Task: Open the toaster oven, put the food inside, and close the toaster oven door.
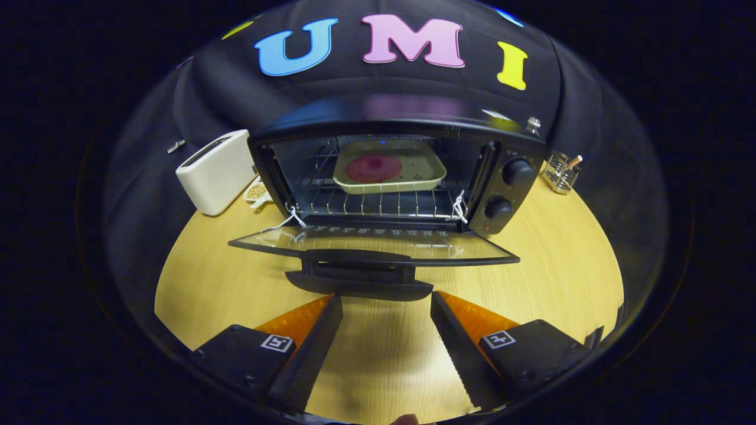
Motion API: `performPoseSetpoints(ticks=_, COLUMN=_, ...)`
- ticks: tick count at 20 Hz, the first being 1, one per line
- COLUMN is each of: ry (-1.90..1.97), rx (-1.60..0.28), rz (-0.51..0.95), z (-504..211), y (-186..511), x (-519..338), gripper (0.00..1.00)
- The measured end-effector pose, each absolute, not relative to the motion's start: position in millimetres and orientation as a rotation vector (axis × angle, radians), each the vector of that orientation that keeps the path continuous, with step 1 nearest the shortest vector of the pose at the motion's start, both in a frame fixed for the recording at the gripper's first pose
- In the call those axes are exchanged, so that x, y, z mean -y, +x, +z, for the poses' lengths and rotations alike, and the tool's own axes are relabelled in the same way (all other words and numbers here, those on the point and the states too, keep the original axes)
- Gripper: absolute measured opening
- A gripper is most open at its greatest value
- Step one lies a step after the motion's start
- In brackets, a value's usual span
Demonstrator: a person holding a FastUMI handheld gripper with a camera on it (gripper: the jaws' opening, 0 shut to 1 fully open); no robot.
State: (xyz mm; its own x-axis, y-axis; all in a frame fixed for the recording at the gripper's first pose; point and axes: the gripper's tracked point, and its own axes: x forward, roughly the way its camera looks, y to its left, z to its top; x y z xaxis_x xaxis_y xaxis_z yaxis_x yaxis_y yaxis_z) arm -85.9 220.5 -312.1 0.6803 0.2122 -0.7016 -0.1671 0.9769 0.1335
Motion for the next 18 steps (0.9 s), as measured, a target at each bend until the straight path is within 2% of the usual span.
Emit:
performPoseSetpoints(ticks=6, ry=0.140, rx=-0.697, rz=0.175, z=-269, y=-58, x=-219, gripper=1.00)
performPoseSetpoints(ticks=10, ry=0.151, rx=-0.648, rz=0.162, z=-247, y=-14, x=-221, gripper=0.99)
performPoseSetpoints(ticks=18, ry=0.148, rx=-0.511, rz=0.162, z=-189, y=-9, x=-202, gripper=0.99)
